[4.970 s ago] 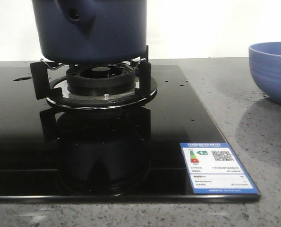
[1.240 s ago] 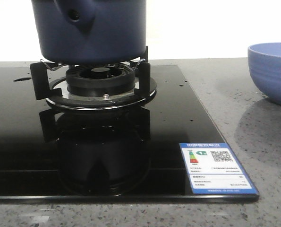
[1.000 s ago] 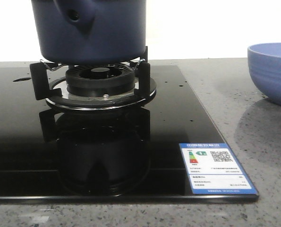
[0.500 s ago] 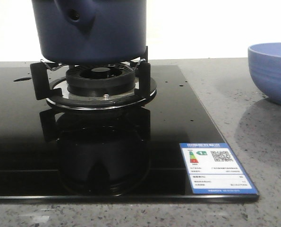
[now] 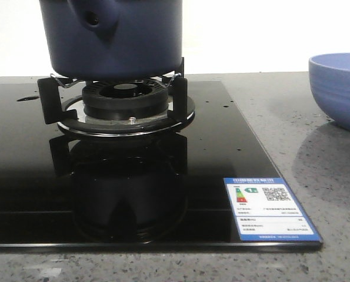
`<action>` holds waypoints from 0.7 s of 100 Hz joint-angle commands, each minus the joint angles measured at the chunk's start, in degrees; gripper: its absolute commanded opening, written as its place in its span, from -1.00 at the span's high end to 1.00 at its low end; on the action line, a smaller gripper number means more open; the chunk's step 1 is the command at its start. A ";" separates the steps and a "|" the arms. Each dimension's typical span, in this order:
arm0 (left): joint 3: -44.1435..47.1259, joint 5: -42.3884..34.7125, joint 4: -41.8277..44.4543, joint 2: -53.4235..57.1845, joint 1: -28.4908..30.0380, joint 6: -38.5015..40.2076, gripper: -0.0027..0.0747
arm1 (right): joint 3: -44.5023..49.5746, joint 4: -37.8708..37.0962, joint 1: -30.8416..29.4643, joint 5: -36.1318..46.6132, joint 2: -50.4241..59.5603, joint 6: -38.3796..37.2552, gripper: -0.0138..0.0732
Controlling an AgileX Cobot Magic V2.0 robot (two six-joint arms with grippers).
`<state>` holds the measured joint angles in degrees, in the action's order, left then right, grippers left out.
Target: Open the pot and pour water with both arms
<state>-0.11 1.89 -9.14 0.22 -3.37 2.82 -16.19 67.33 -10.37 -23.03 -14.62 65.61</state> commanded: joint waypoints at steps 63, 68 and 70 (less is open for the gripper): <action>1.98 -4.30 0.02 1.59 0.02 0.67 0.98 | 4.70 -69.57 3.05 21.76 1.10 -69.84 0.78; 1.98 -4.30 0.02 1.59 0.02 0.67 0.98 | 6.76 -70.65 5.26 21.76 2.31 -69.84 0.78; 1.98 -4.30 0.02 1.59 0.02 0.67 0.98 | 7.66 -71.07 6.24 21.76 2.91 -69.84 0.78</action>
<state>-0.11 2.02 -9.14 0.22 -3.37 2.82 -10.04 -0.91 -7.07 -6.69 -13.17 -3.02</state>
